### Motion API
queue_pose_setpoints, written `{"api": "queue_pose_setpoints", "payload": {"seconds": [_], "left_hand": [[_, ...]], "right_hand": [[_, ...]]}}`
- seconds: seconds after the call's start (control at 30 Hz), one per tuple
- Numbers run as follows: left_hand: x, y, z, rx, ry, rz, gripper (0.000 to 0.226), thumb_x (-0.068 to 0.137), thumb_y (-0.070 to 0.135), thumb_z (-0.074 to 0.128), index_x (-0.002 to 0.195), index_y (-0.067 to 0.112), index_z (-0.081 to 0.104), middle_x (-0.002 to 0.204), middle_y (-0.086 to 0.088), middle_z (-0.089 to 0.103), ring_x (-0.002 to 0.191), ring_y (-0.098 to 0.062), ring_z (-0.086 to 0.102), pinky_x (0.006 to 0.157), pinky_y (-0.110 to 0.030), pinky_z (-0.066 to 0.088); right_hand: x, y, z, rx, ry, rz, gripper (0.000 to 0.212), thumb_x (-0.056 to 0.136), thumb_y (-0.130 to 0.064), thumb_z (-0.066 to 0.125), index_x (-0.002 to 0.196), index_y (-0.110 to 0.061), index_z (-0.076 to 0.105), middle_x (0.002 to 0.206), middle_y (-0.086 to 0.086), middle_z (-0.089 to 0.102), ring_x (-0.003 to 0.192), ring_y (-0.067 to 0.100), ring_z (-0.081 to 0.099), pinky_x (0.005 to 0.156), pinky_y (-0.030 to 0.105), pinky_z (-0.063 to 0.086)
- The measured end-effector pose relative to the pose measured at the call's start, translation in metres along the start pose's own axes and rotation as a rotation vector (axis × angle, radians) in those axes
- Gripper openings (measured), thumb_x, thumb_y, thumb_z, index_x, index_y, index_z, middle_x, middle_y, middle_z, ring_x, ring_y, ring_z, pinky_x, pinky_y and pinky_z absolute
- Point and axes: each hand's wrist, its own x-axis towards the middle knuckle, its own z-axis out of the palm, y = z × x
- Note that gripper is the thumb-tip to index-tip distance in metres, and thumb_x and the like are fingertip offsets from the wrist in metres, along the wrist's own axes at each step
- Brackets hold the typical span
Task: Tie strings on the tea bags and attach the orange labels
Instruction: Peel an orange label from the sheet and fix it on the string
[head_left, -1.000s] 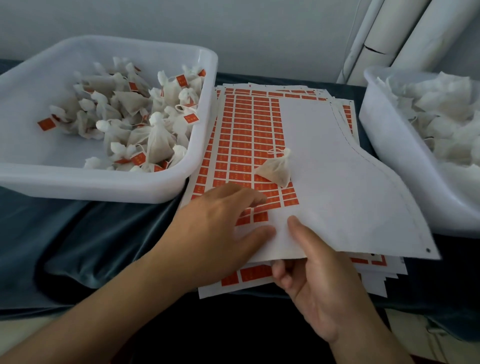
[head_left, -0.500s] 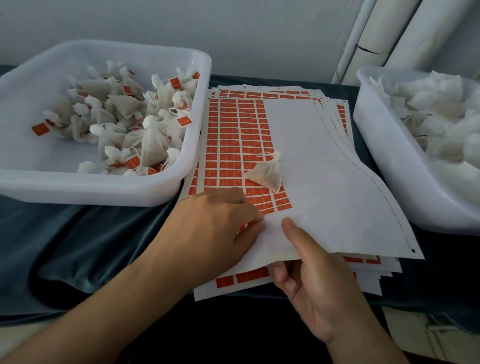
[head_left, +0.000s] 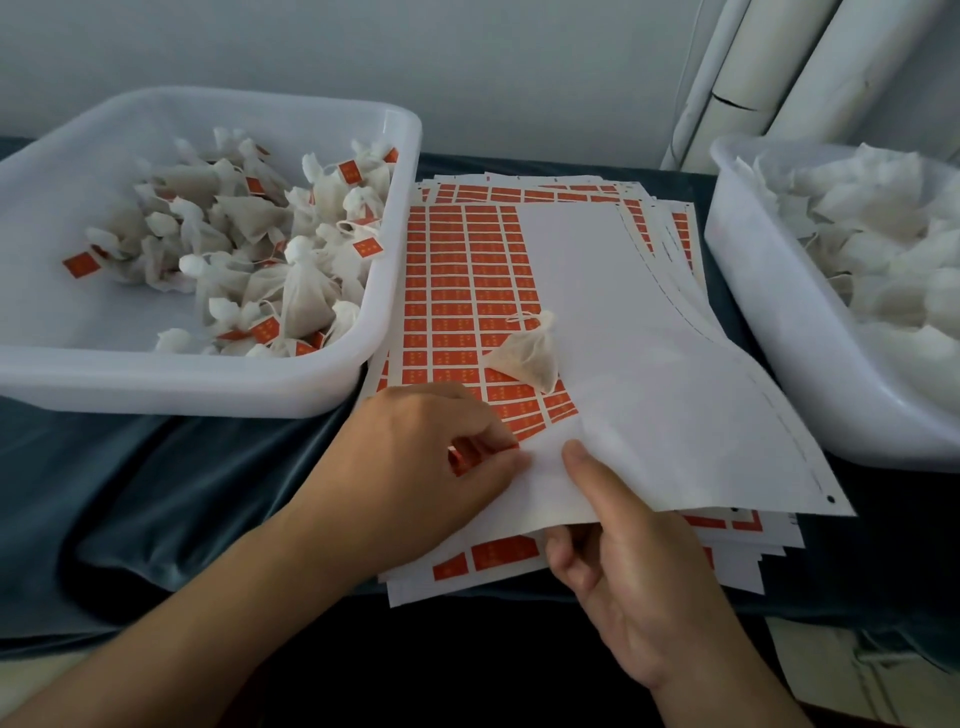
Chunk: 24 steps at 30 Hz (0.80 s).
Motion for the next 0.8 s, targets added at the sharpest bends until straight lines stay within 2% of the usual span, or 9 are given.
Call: {"api": "queue_pose_setpoints", "payload": {"seconds": [0.13,0.27,0.33,0.47,0.57,0.67,0.8], "left_hand": [[0.0,-0.004,0.001,-0.066,-0.013,-0.042,0.024,0.087,0.057,0.06,0.09,0.039,0.076,0.087,0.036,0.065,0.09,0.013,0.063,0.081,-0.001,0.044],[0.001,-0.007,0.003,-0.052,-0.002,-0.078,0.028,0.088,0.057,0.058,0.086,0.035,0.074,0.087,0.03,0.067,0.088,0.011,0.063,0.077,-0.001,0.045],[0.001,-0.007,0.004,-0.006,-0.003,-0.091,0.028,0.088,0.058,0.054,0.086,0.036,0.071,0.083,0.028,0.066,0.088,0.011,0.062,0.07,-0.002,0.046],[-0.002,-0.006,0.001,-0.027,-0.01,-0.039,0.031,0.086,0.064,0.057,0.09,0.037,0.072,0.087,0.028,0.066,0.087,0.007,0.065,0.071,-0.011,0.052],[-0.002,-0.003,-0.004,0.021,-0.058,0.031,0.037,0.084,0.068,0.056,0.096,0.038,0.074,0.091,0.027,0.066,0.082,0.002,0.066,0.073,-0.021,0.058],[0.001,-0.002,-0.008,0.125,-0.074,0.13,0.033,0.091,0.057,0.06,0.096,0.031,0.079,0.093,0.02,0.069,0.078,-0.001,0.065,0.07,-0.027,0.059],[0.005,-0.005,-0.008,0.129,-0.084,0.156,0.027,0.093,0.047,0.062,0.096,0.028,0.08,0.092,0.019,0.071,0.078,-0.001,0.066,0.07,-0.025,0.059]], "right_hand": [[-0.001,0.0,0.0,-0.034,-0.002,-0.001,0.023,0.089,-0.041,0.069,0.068,-0.035,0.079,0.058,0.009,0.062,0.042,0.015,0.049,0.036,0.022,0.039],[-0.002,0.001,0.0,-0.091,0.007,-0.023,0.029,0.091,-0.042,0.068,0.067,-0.032,0.079,0.054,0.01,0.059,0.042,0.016,0.049,0.037,0.022,0.039],[-0.001,0.002,0.0,-0.123,0.008,-0.033,0.031,0.092,-0.043,0.066,0.068,-0.03,0.079,0.052,0.011,0.058,0.042,0.017,0.049,0.038,0.022,0.039],[0.0,0.003,-0.003,-0.127,-0.001,-0.03,0.032,0.091,-0.045,0.066,0.069,-0.026,0.079,0.052,0.012,0.058,0.041,0.017,0.049,0.038,0.023,0.039],[-0.001,0.001,-0.003,-0.11,-0.015,-0.01,0.028,0.076,-0.052,0.069,0.06,-0.031,0.078,0.055,0.008,0.06,0.043,0.015,0.048,0.046,0.027,0.041],[-0.001,0.001,-0.003,-0.104,-0.034,-0.011,0.021,0.063,-0.055,0.07,0.061,-0.036,0.078,0.057,0.006,0.063,0.044,0.014,0.049,0.051,0.029,0.041],[0.001,0.001,-0.006,-0.138,-0.055,-0.03,0.022,0.065,-0.056,0.068,0.065,-0.036,0.078,0.056,0.008,0.061,0.044,0.015,0.049,0.045,0.026,0.041]]}}
